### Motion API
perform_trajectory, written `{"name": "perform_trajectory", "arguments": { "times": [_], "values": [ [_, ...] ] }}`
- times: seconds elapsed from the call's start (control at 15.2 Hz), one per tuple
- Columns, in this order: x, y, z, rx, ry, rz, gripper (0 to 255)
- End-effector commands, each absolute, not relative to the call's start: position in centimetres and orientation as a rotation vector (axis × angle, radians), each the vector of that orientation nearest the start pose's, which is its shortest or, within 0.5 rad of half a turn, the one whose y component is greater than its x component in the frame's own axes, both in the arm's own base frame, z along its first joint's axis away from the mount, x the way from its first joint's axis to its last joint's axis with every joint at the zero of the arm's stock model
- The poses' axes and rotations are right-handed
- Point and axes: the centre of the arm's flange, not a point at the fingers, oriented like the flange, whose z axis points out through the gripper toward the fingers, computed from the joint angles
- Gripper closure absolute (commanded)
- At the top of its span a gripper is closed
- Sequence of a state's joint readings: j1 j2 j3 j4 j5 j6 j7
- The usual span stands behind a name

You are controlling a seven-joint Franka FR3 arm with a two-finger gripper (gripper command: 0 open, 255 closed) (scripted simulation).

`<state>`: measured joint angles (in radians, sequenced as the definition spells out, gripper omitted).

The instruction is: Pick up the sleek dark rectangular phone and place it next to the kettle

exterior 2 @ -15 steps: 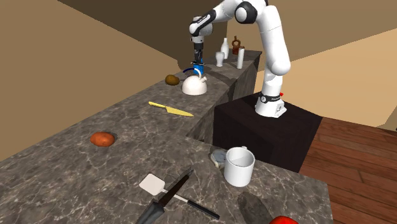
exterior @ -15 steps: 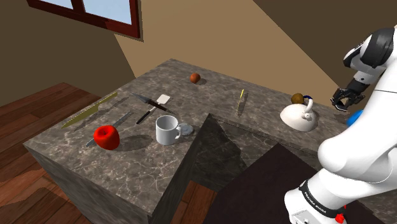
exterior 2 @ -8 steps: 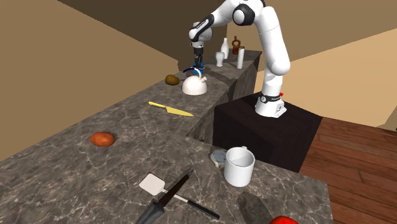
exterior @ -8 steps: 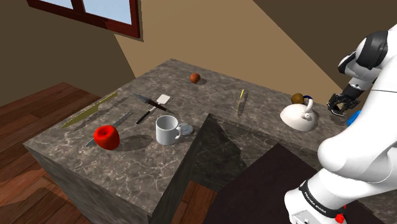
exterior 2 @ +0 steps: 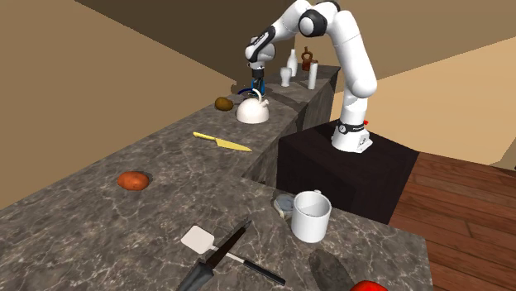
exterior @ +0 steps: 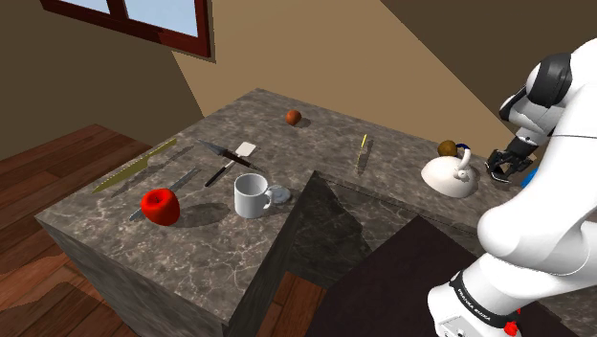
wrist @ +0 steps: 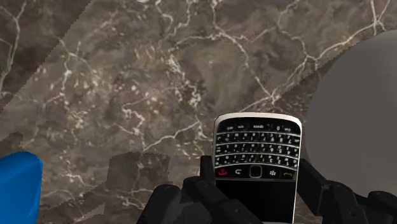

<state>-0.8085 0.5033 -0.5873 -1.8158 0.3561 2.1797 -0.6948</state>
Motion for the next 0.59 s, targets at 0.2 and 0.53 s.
{"name": "perform_trajectory", "arguments": {
  "times": [0.2,0.53],
  "values": [
    [15.2,-62.1,27.1,-2.820,1.295,0.008,255],
    [15.2,-62.1,24.4,-2.820,1.295,0.008,255]
  ]
}}
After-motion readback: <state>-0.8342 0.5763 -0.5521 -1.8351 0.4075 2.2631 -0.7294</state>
